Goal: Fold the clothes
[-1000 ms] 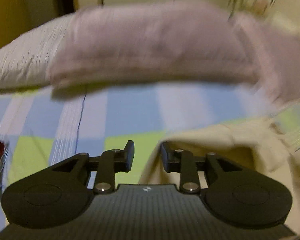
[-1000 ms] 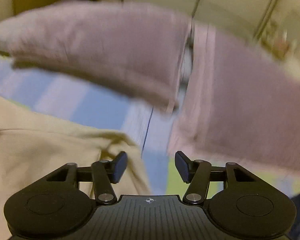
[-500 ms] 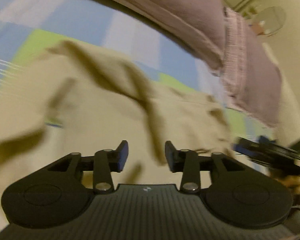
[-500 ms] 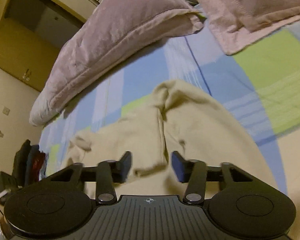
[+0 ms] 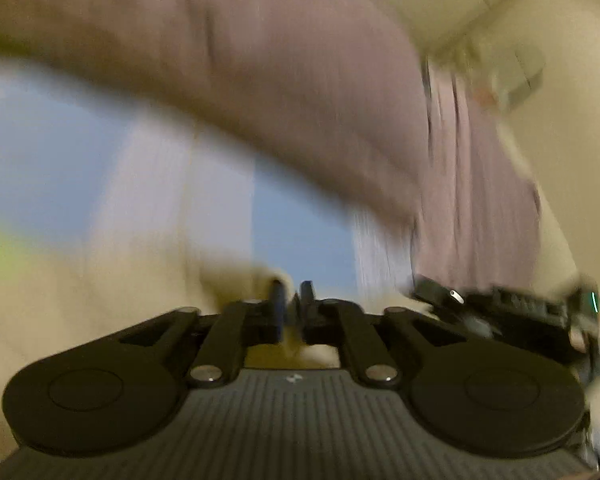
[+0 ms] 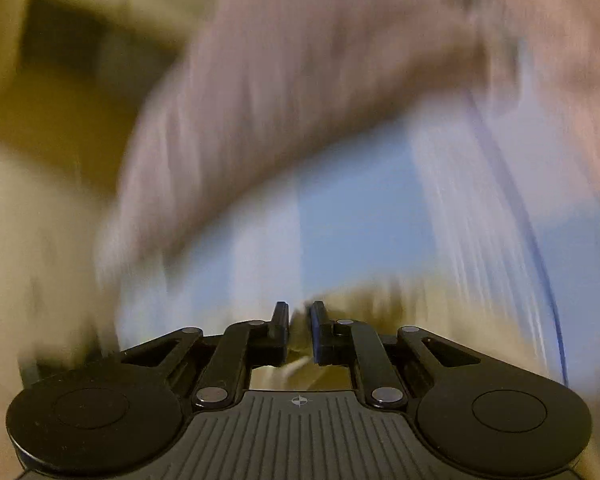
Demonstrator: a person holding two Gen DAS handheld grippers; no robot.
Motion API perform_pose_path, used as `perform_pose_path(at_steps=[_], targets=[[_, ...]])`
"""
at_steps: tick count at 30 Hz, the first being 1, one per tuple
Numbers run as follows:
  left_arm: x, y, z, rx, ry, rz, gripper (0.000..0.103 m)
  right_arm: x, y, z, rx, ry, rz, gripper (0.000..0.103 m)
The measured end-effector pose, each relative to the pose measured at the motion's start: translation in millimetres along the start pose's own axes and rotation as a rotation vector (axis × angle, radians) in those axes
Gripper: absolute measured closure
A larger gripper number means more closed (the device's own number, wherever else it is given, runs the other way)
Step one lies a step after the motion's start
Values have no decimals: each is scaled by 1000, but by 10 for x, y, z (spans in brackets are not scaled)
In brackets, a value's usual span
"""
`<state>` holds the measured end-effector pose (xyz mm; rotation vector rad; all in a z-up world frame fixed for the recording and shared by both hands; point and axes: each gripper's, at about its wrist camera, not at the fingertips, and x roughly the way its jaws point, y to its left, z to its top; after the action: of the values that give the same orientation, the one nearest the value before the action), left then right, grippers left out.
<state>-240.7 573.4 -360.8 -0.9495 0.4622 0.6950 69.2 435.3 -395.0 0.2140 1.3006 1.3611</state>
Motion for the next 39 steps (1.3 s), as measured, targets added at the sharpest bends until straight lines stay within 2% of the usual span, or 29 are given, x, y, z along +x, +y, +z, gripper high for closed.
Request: perform_pose_path(at_steps=[1,2,4,6,7,9,12,14,16,19,24,26,28,30,32,35,39], targets=[[-41,43,159,-17,-45,16,75,-13,32,107,11,-46,-42,52],[-82,87,317,-33,-91,32,73,-26,65,214,22,-92,-85,34],[-296,232,391,-24,-111,35,66,-108,113,235,-25,-113,-109,34],[-564,475,300,10,-87,62,64,-244,105,67,-106,-69,-131,34],[-720,634,186,10,-67,100,64,-337,55,-98,-140,-42,-159,34],[-1080,941,-118,-16,-30,182,64,-545,-67,-477,-174,8,-209,34],[-1676,1301,-670,-96,7,295,64,-949,-218,-1081,-123,59,-245,34],[-2078,1460,-1112,-181,27,341,62,-1218,-318,-1483,-90,92,-269,34],[-2281,1490,-1510,-261,55,351,58,-1441,-373,-1814,-22,109,-282,34],[-2477,1497,-2035,-356,89,369,58,-1634,-237,-2146,43,137,-291,34],[-2591,1451,-2519,-368,78,429,60,-1693,4,-2463,4,203,-331,34],[-2560,1363,-2636,-308,127,434,63,-1751,36,-2562,-12,213,-338,34],[-2527,1282,-2701,-225,142,458,77,-1793,33,-2671,-15,223,-352,34],[-2465,1253,-2688,-209,161,392,102,-1816,29,-2798,-7,232,-366,34],[-2427,1196,-2604,-174,174,381,103,-1813,42,-2901,2,243,-376,34],[-2701,1084,-2333,-23,104,450,103,-1812,101,-3016,-11,254,-388,34],[-3402,1183,-1708,217,-74,690,103,-1821,227,-3090,-44,251,-396,34]])
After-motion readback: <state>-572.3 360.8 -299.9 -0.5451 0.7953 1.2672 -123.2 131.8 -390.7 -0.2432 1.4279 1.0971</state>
